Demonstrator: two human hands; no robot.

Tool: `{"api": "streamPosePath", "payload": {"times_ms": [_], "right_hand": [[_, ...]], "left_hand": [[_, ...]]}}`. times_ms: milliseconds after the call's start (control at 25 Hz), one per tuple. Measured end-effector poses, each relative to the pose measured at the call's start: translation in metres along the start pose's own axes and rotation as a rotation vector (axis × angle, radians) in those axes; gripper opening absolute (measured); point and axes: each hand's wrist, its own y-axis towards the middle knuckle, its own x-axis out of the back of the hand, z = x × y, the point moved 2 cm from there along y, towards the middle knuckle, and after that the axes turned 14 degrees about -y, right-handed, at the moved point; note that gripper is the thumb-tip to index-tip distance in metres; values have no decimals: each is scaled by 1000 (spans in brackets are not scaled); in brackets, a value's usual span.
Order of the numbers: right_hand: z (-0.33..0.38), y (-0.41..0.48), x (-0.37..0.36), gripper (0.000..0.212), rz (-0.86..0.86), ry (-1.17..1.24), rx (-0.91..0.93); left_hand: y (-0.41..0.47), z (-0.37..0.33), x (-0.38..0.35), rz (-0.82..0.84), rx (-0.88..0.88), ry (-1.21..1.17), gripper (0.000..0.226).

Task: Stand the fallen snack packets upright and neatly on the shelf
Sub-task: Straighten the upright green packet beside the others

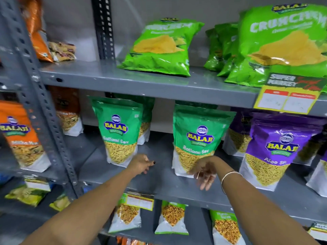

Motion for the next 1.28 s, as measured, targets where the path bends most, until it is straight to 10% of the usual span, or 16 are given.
{"api": "streamPosePath", "payload": {"times_ms": [160, 280, 480, 600, 1280], "right_hand": [[98, -1, -53, 21, -100, -81, 204], [151, 20, -92, 63, -404, -50, 288], [197, 40, -125, 76, -510, 390, 396], [206, 41, -130, 71, -504, 462, 408], [180, -3, -165, 63, -564, 411, 428]], "left_hand": [[-12, 19, 87, -239, -381, 316, 18], [-5, 41, 134, -364, -532, 205, 42], [42, 66, 160, -207, -207, -117, 94], [63, 71, 156, 19, -79, -292, 83], [-4, 73, 163, -55, -74, -72, 64]]}}
